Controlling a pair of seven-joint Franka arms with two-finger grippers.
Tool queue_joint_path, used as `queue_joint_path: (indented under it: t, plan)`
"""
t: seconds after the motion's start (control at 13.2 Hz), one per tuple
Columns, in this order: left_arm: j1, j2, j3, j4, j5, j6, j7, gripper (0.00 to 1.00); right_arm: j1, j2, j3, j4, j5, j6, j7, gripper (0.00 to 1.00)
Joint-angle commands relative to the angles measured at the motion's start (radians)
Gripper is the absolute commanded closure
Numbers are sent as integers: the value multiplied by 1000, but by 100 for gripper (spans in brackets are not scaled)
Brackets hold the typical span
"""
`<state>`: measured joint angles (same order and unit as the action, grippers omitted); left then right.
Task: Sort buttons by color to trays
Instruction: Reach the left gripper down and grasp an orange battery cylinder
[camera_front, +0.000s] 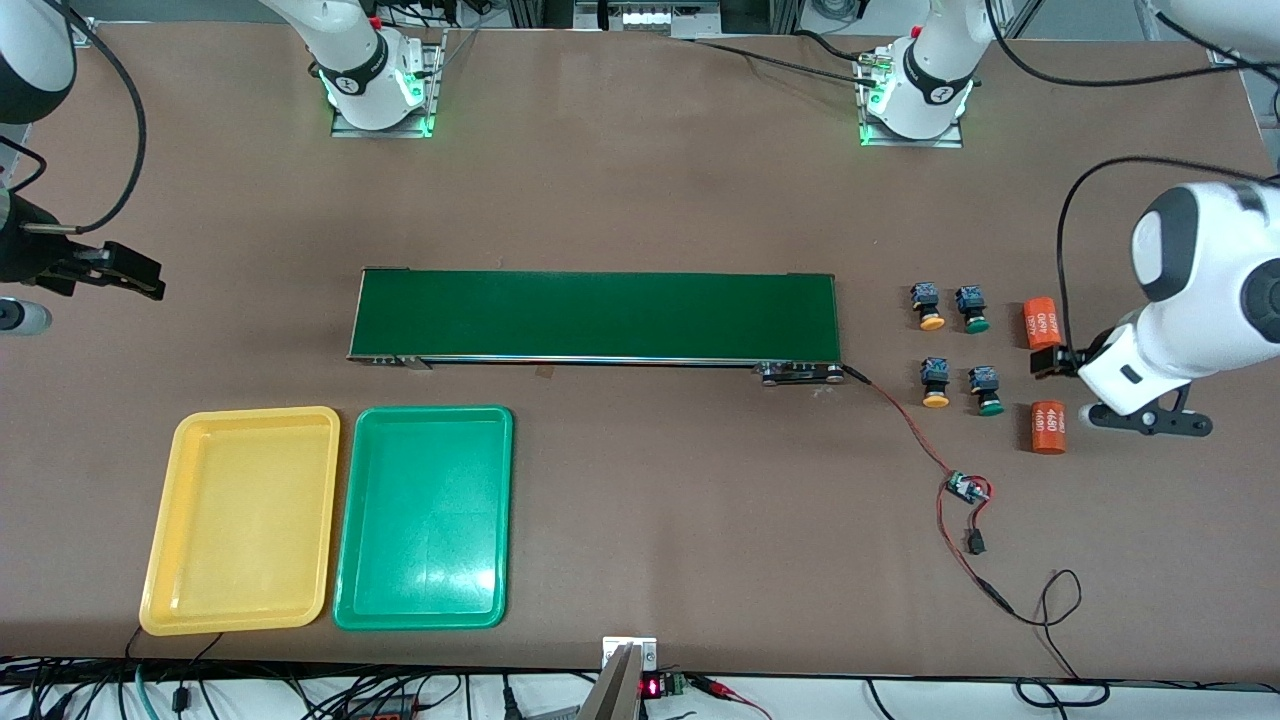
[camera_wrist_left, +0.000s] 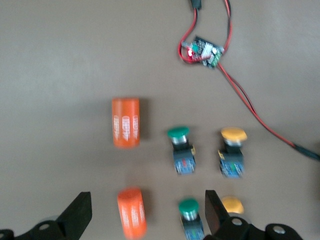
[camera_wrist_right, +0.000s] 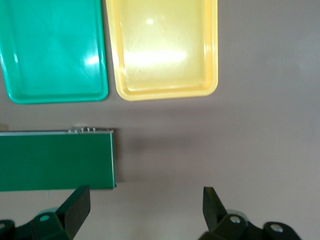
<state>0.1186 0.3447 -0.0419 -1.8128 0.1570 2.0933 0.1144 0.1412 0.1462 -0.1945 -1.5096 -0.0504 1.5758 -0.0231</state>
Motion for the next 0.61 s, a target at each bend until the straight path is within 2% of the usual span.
queue_joint_path:
  t: [0.0, 0.3, 0.38, 0.53]
  plan:
    - [33, 39, -6, -85, 19, 204, 56, 0, -40, -31, -2, -9, 1, -58, 2, 0]
    - [76, 138, -6, -92, 19, 388, 128, 0, -46, -54, 1, -3, 3, -218, -9, 0]
    - [90, 157, -6, -92, 19, 421, 149, 1, -46, -28, 4, -3, 6, -218, -9, 0]
    - [113, 201, -6, -91, 19, 506, 188, 0, -40, 38, 6, -3, 65, -212, -15, 0]
